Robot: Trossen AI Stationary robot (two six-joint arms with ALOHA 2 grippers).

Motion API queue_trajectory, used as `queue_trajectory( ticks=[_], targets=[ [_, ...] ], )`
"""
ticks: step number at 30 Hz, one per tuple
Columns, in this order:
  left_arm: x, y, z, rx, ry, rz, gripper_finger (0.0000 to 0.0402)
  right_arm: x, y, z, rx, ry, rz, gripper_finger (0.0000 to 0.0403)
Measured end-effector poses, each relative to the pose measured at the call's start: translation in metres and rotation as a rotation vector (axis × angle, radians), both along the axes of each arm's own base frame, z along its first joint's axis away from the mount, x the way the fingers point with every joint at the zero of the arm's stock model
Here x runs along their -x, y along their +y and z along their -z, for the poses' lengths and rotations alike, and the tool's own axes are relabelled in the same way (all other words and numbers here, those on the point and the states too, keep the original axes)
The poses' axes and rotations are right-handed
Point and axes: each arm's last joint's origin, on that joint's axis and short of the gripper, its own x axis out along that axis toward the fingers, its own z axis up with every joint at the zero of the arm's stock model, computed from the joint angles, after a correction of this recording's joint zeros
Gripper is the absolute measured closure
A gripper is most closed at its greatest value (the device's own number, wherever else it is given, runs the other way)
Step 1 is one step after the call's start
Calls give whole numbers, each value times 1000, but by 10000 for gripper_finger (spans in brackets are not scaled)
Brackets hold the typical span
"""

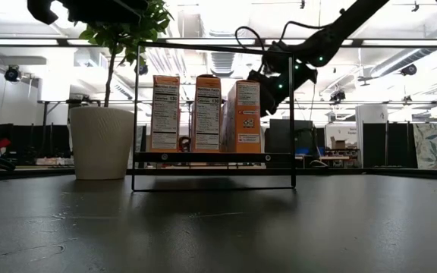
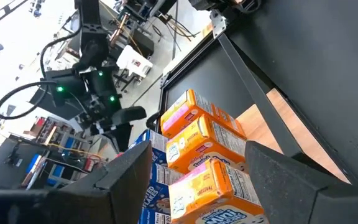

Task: Stack cereal on shelf
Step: Adjust the red cereal box on the shelf

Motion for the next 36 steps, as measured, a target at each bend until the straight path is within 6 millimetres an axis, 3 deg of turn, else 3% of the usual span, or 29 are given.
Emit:
queue_trajectory(
  ticks=[9, 36],
  targets=[
    [0, 1, 0, -5, -1, -9, 160, -13, 3, 4, -9, -40, -32, 394],
    [1, 1, -1, -5, -2, -9, 160, -15, 4, 8, -15, -64, -26, 394]
  ],
)
